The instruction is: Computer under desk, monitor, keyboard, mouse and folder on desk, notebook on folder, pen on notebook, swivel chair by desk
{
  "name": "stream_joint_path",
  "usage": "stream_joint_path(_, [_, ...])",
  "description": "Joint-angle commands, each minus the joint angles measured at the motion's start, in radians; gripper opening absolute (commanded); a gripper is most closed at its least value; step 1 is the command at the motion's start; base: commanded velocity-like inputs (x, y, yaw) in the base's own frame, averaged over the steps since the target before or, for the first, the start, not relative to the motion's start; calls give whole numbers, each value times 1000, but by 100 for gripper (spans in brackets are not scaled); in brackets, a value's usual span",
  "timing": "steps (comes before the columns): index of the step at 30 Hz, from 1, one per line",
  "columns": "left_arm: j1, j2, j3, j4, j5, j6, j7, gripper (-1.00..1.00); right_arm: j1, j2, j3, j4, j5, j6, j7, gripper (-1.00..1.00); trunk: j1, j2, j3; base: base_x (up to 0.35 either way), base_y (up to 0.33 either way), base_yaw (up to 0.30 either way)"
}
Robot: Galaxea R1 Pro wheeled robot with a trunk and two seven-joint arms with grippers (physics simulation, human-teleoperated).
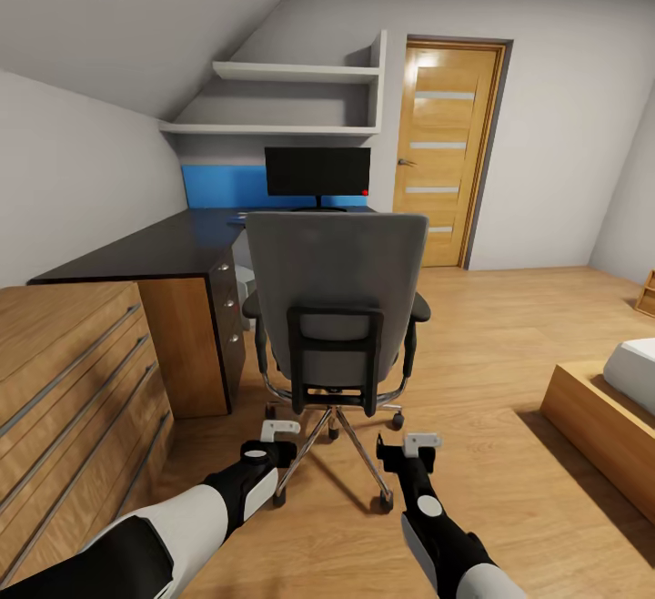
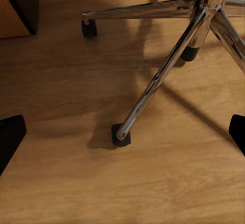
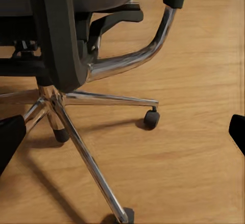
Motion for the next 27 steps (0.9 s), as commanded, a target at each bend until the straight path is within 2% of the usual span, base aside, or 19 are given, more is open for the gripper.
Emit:
stream_joint_path(1, [-1, 0, -8, -1, 5, 3, 6, 100, -1, 0, 2, -6, 10, 0, -10, 100, 0, 0, -1, 0, 0, 0])
stream_joint_path(8, [-1, 0, -8, -6, 4, -6, 5, 100, -2, -2, 0, -24, 7, 23, -5, 100, 0, 0, -1, 0, 0, 0])
stream_joint_path(10, [-1, 0, -8, -8, 3, -24, 5, 100, -13, -3, 0, -29, 6, 65, 4, 100, 0, 0, -1, 0, 0, 0])
stream_joint_path(12, [-1, 0, -9, -10, 4, -65, 5, 100, -39, -4, -3, -32, 3, 151, 27, 100, 0, 0, -2, 0, 0, 0])
stream_joint_path(14, [-1, 0, -9, -10, 4, -78, 5, 100, -47, -4, -4, -28, 3, 174, 46, 100, 0, 0, -2, 0, 0, 0])
stream_joint_path(19, [-1, 0, -10, -11, 3, -90, 5, 100, -54, -3, -4, -16, 3, 171, 68, 100, 0, 0, -2, 127, 0, 0])
stream_joint_path(27, [-1, 0, -11, -18, 4, -93, 5, 100, -56, -4, -4, 11, 5, 134, 73, 100, 0, 0, -2, 279, 0, 0])
